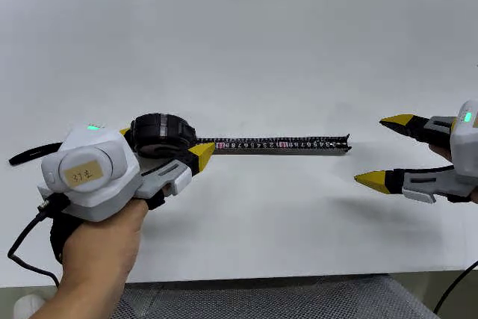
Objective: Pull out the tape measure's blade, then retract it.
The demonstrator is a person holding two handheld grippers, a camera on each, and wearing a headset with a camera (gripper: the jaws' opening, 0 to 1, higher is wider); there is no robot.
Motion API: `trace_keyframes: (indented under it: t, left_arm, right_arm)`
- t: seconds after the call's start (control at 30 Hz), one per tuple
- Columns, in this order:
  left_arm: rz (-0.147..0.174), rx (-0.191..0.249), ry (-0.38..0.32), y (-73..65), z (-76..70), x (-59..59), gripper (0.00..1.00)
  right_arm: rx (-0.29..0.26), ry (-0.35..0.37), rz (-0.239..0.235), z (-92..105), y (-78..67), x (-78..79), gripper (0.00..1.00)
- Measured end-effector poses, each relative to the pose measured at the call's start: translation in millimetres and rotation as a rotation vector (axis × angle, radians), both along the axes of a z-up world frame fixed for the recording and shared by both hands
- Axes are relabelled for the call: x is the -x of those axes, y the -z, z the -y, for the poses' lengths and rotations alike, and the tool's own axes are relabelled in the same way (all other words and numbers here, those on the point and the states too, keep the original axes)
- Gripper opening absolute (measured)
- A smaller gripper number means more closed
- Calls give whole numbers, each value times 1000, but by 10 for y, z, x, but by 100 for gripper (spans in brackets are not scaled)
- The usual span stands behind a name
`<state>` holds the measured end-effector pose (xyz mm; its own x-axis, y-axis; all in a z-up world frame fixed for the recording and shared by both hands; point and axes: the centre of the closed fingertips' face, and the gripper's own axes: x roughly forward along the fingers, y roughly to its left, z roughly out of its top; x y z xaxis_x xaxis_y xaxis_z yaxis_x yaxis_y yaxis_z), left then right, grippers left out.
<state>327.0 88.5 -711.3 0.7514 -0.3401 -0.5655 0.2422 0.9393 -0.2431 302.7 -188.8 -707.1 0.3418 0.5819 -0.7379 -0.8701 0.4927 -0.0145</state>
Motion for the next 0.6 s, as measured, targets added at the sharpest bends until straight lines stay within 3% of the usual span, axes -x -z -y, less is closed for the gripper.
trace_keyframes:
  t: [0.2,0.33,0.6]
  left_arm:
    - [2,-16,-20,24,-20,-26,73]
    - [-7,-63,-29,71,-48,-45,70]
    - [-11,-47,-63,82,-78,-78,67]
  right_arm:
    - [25,-28,-9,10,47,-11,53]
    - [37,-45,-16,6,81,-34,52]
    - [56,-79,-30,-1,123,-60,51]
